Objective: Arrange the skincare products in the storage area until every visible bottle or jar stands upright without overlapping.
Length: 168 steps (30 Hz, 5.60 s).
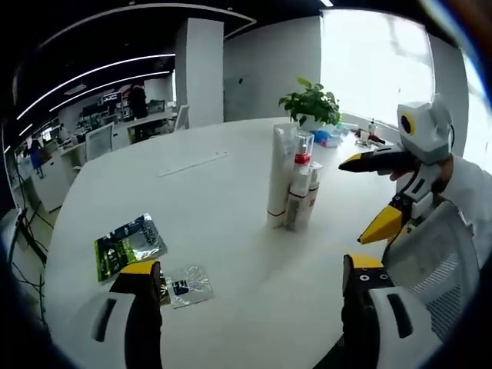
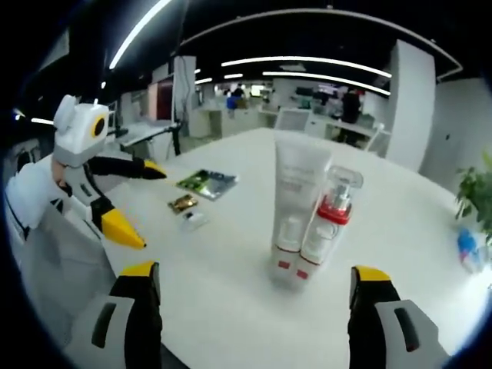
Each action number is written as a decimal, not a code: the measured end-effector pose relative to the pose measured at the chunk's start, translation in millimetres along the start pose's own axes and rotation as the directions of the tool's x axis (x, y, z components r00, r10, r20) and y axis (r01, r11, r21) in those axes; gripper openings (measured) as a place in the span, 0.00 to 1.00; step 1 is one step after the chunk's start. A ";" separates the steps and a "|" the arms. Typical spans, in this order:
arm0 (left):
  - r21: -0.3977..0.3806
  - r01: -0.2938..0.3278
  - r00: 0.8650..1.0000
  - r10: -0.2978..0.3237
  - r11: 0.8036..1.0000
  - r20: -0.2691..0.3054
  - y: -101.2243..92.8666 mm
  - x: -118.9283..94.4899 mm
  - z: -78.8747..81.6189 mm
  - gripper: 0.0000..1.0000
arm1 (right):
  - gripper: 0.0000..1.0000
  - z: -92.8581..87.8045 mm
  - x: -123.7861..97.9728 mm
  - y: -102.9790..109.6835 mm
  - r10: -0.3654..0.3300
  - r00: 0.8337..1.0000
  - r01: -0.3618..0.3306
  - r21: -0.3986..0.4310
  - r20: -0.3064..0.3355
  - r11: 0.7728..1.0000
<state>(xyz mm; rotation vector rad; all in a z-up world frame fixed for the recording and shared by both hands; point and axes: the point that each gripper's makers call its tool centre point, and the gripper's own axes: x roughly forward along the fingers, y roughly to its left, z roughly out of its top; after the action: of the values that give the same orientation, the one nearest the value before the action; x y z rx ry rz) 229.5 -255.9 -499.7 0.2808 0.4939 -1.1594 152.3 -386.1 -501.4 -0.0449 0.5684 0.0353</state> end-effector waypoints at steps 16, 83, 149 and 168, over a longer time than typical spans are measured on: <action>-0.032 -0.005 1.000 0.004 0.999 -0.010 0.8 -27.2 -13.7 0.99 | 1.00 3.8 -8.7 9.4 -0.003 1.000 0.003 -0.011 0.012 1.000; -0.167 -0.064 0.996 0.073 0.984 0.047 69.8 -60.5 -33.3 0.99 | 0.76 47.1 119.2 106.9 0.277 0.957 -0.291 -0.300 -0.091 0.908; -0.219 -0.076 0.997 0.074 0.973 -0.017 193.3 -31.6 -83.5 0.95 | 0.51 52.0 296.3 113.5 0.326 0.924 -0.369 -0.238 -0.200 0.898; -0.253 0.044 0.998 -0.052 0.966 -0.025 222.8 22.1 -79.2 0.96 | 0.50 51.9 295.9 116.6 0.349 0.914 -0.394 -0.248 -0.207 0.885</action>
<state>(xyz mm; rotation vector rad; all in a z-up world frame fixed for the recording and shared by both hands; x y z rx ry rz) 424.2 -152.2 -587.8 0.0669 0.6726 -1.1269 424.1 -260.8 -621.0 -0.2208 0.7211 0.4952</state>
